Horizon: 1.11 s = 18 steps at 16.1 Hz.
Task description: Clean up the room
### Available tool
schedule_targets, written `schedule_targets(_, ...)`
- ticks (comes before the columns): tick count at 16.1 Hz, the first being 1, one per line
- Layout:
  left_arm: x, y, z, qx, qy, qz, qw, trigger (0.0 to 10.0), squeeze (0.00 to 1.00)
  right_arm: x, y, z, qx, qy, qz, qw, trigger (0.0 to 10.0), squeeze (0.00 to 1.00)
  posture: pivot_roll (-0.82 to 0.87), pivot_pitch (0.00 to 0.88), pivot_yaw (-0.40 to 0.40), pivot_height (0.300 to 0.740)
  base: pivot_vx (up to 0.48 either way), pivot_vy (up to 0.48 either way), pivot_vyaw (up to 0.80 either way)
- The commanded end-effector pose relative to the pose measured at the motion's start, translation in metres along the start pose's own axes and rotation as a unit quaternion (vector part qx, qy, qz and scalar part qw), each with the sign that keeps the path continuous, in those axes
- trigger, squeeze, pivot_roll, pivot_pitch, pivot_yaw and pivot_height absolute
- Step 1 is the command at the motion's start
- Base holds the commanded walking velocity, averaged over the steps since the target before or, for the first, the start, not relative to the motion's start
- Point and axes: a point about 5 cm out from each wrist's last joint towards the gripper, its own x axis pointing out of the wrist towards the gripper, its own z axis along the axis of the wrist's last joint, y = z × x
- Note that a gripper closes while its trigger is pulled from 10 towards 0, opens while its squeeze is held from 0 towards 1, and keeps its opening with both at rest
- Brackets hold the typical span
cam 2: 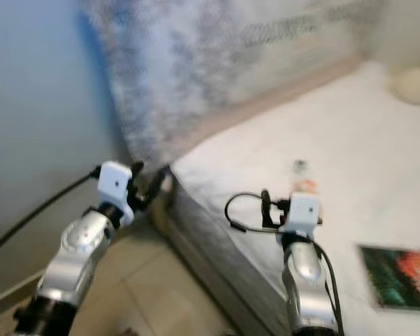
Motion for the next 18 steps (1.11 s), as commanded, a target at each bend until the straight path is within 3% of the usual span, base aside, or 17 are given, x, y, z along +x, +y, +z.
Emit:
schedule_targets(1, 0.004, 0.007, 0.0, 0.004, 0.004, 0.007, 1.0, 10.0, 0.0, 0.001, 0.003, 0.002, 0.009, -0.007, -0.001, 1.0, 10.0, 0.0, 0.15, 0.0, -0.032, 0.728, 0.0, 0.0, -0.73)
schedule_targets(3, 0.006, 0.017, -0.003, -0.008, 0.007, 0.029, 1.0, 10.0, 0.0, 0.003, 0.002, 0.006, 0.038, -0.019, -0.012, 0.999, 10.0, 0.0, 0.14, 0.0, -0.026, 0.728, 0.0, 0.0, -0.73)
schedule_targets(9, 0.005, 0.015, 0.003, -0.025, -0.039, 0.022, 0.999, 10.0, 0.0, -0.002, -0.006, 0.006, 0.029, -0.03, -0.028, 0.999, 10.0, 0.0, 0.12, 0.0, -0.024, 0.728, 0.048, -0.113, -0.73)
schedule_targets(11, 0.006, 0.013, 0.003, -0.001, -0.038, 0.011, 0.999, 10.0, 0.0, -0.002, -0.005, 0.006, 0.024, -0.031, -0.026, 0.999, 10.0, 0.0, 0.12, 0.0, -0.024, 0.728, 0.293, -0.377, -0.73)
schedule_targets(14, 0.006, 0.011, 0.0, -0.017, -0.033, 0.005, 0.999, 10.0, 0.0, -0.002, -0.005, 0.002, 0.02, -0.025, -0.026, 0.999, 10.0, 0.0, 0.12, 0.0, -0.025, 0.728, 0.374, -0.214, -0.73)
schedule_targets(18, 0.005, 0.012, -0.007, -0.007, -0.015, 0.022, 1.0, 10.0, 0.0, -0.003, 0.001, 0.0, 0.024, -0.023, -0.007, 0.999, 10.0, 0.0, 0.12, 0.0, -0.025, 0.728, 0.0, 0.0, -0.54)
